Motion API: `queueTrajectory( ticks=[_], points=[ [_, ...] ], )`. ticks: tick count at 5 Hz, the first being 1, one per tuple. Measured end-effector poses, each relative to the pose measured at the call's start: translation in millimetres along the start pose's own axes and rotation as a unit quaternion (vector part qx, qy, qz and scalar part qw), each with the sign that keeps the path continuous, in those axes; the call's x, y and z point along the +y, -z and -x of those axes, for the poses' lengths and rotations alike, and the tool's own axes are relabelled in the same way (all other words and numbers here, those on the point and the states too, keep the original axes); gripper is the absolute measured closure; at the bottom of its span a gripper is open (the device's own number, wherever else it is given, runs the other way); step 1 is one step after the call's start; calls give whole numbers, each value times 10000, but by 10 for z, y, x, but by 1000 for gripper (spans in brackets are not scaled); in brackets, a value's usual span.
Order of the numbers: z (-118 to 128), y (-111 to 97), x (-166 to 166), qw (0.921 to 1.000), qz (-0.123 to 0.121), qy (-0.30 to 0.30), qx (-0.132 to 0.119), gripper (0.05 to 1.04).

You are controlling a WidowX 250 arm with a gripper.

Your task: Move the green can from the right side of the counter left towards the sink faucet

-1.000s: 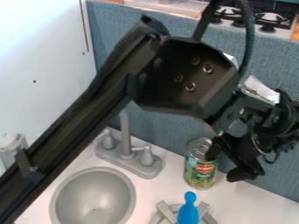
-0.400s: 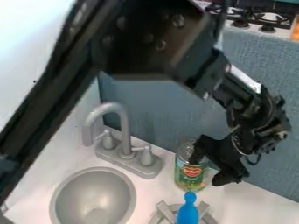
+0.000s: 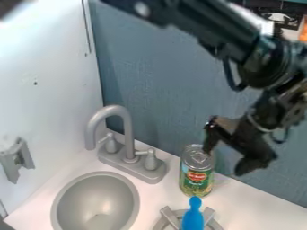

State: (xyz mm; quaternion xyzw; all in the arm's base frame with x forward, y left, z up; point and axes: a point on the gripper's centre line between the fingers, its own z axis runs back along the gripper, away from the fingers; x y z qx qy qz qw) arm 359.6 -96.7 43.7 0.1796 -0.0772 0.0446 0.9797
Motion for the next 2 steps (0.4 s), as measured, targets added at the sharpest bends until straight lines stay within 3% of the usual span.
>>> queueTrajectory(
  ticks=[1,2],
  points=[
    [294,-259,-153,9988,335,273,243,83],
    [646,-398,-189,9919,989,370,704,83]
  ],
)
